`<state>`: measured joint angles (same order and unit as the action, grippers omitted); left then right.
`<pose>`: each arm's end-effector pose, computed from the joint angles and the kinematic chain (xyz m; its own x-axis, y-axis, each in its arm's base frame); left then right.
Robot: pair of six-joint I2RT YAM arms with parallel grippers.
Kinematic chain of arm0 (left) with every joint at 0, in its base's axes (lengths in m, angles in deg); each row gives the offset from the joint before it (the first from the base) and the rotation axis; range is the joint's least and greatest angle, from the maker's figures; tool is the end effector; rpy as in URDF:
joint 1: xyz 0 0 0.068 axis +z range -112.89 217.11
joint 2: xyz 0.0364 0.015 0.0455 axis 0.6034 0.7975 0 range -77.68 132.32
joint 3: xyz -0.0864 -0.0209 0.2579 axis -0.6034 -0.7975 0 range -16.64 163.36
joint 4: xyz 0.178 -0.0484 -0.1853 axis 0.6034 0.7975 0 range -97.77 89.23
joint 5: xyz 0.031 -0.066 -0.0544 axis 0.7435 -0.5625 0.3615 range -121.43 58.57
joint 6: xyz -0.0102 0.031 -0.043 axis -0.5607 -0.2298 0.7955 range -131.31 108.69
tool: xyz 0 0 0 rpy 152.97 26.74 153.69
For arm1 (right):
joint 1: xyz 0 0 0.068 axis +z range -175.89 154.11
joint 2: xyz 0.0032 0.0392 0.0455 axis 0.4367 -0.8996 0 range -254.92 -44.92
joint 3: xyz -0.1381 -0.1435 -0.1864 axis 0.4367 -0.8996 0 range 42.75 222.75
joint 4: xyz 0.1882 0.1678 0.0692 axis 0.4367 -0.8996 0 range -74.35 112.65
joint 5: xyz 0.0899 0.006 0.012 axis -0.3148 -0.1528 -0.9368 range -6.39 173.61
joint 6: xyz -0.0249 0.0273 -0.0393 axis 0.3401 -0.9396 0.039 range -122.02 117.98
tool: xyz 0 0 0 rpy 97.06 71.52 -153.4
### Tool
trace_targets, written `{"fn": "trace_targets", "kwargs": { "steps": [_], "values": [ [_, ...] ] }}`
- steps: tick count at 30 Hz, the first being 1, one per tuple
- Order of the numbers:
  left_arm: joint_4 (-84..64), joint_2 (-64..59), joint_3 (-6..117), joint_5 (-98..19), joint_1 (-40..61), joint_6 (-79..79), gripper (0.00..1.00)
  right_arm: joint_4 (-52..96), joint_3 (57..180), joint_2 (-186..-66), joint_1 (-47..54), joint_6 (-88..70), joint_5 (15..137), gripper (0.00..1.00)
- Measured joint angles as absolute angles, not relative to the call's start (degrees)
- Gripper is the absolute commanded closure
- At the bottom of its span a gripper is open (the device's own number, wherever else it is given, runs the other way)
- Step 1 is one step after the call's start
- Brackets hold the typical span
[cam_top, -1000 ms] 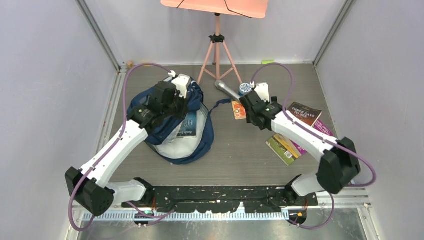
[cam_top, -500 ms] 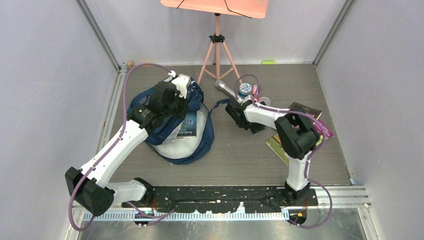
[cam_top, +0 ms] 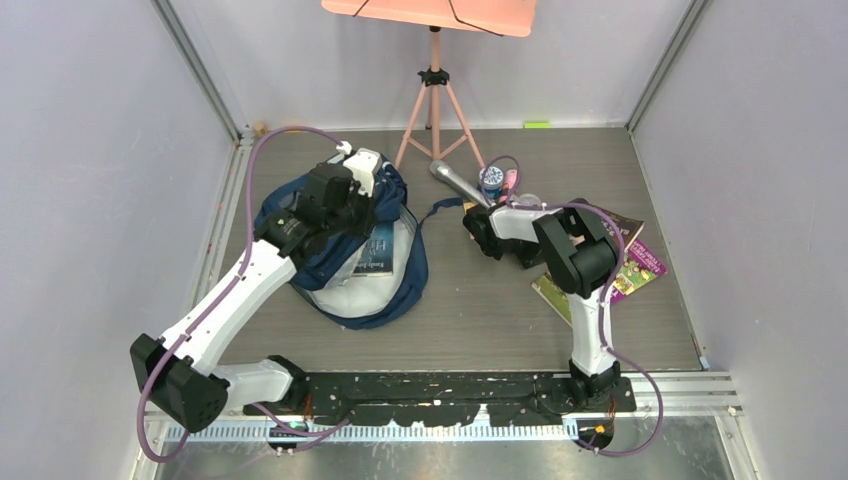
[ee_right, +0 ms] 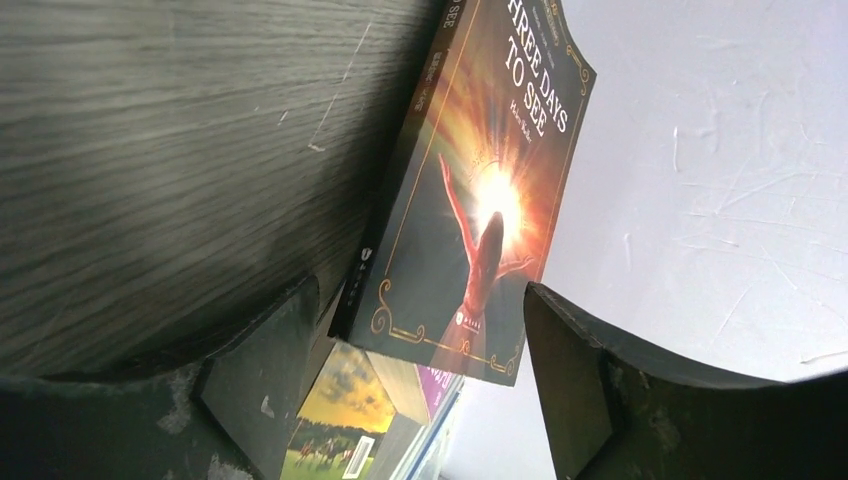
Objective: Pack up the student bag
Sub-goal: Pick up the book from the center of the board.
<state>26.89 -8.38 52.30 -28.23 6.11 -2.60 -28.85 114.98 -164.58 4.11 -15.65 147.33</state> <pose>0.2254 -0.1331 0.3560 -0.5581 0.1589 -0.8144 0.3950 0.9140 -0.0924 0.3161 0.1456 0.1143 -0.9120 -0.4061 -0.0579 -0.1306 0.4213 -0.8974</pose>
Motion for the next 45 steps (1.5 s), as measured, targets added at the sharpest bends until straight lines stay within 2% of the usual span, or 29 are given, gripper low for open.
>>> {"fn": "trace_targets", "kwargs": {
  "steps": [8,20,32,39,45],
  "values": [
    [26.89,-8.38,52.3,-28.19,6.11,-2.75,1.0,-28.76,114.98,-167.4,2.1,-14.66,150.61,0.32],
    [26.89,-8.47,52.3,-28.14,6.11,-2.75,1.0,-28.61,115.13,-169.58,1.64,-14.29,154.32,0.98],
    [27.06,-9.48,52.3,-27.99,6.11,-2.78,1.0,-33.73,116.79,-166.02,1.35,-20.72,156.68,1.0],
    [27.15,-9.76,52.3,-27.99,6.11,-2.99,1.0,-43.15,124.79,-155.57,1.44,-28.08,156.64,1.0],
    [27.41,-10.48,52.3,-27.55,6.11,-3.58,1.0,-46.49,127.15,-141.89,4.74,-28.15,151.61,1.0]
  ]
}}
